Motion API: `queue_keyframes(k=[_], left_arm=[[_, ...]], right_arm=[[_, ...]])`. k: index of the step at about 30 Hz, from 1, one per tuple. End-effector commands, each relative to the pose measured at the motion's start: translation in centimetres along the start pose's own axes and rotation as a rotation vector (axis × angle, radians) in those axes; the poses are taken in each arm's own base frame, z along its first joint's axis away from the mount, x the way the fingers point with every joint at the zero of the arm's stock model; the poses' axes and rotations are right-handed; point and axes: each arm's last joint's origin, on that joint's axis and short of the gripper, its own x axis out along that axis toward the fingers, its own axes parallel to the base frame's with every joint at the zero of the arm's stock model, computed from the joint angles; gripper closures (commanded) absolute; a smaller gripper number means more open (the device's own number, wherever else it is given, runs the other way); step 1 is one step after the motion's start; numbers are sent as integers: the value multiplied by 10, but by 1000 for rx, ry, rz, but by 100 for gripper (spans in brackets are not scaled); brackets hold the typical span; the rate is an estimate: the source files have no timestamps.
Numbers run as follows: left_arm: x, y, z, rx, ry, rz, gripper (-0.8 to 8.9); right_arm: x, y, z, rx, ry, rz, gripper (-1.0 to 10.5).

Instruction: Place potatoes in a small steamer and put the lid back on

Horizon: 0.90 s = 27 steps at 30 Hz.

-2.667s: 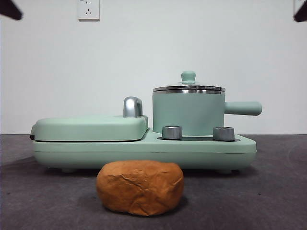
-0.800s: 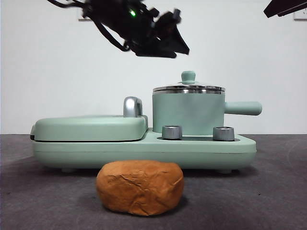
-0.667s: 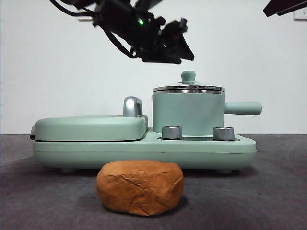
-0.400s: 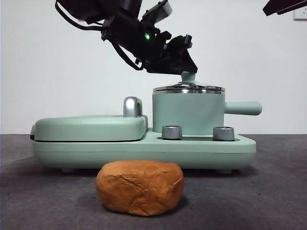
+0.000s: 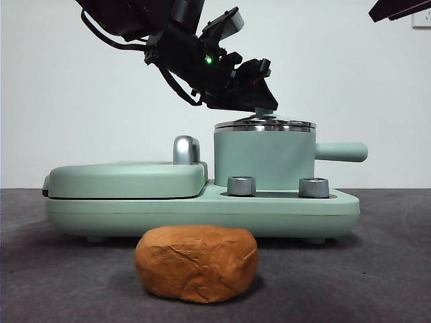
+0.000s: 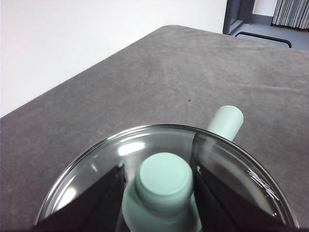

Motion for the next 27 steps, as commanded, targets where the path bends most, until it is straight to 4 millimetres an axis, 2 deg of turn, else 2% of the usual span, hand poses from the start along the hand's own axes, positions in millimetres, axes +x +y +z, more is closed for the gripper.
queue_keyframes(k=[1,5,9,19,27], left_arm=[[9,-2,-1,14,-1,-4,596],[9,-2,-2,14,-1,-3,606],[9,-2,-2,14,-1,-3,806],[8,-1,5,23,-26,2,807],[2,3,35,52,-108,20,807]], right_arm=[[-1,-1,6,5,-21,-3,661],[-1,-1,6,5,-21,-3,661],[-1,-1,6,4,-21,-3,661],[-1,-1,6,5,-21,-3,661],[-1,-1,6,5,-21,-3,661]])
